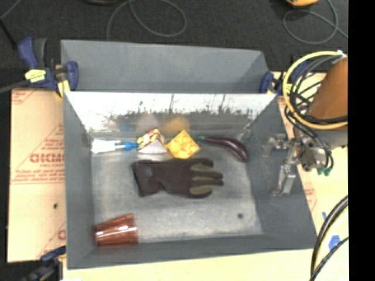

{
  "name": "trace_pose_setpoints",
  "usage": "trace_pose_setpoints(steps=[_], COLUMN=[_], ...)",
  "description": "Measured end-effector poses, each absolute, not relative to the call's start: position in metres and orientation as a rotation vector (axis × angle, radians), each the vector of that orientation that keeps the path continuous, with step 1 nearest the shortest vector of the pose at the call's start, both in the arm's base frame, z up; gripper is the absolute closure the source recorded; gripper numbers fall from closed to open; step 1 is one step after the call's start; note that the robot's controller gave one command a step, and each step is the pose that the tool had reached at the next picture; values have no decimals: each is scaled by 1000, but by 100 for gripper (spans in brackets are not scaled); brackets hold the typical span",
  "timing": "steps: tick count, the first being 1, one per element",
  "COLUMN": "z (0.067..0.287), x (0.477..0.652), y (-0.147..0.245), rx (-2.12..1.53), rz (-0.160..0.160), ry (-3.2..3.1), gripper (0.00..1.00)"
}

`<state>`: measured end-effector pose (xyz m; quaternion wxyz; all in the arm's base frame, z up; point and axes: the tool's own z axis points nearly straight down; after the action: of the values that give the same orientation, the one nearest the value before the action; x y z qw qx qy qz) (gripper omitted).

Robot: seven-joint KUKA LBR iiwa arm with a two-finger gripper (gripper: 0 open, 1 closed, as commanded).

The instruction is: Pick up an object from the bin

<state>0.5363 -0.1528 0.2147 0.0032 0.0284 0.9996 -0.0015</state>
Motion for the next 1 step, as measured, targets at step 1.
trace_pose_setpoints(steps=[1], z=[183], x=[547], y=[-131], rx=[120], rz=[-3], ry=[3133], gripper=[0])
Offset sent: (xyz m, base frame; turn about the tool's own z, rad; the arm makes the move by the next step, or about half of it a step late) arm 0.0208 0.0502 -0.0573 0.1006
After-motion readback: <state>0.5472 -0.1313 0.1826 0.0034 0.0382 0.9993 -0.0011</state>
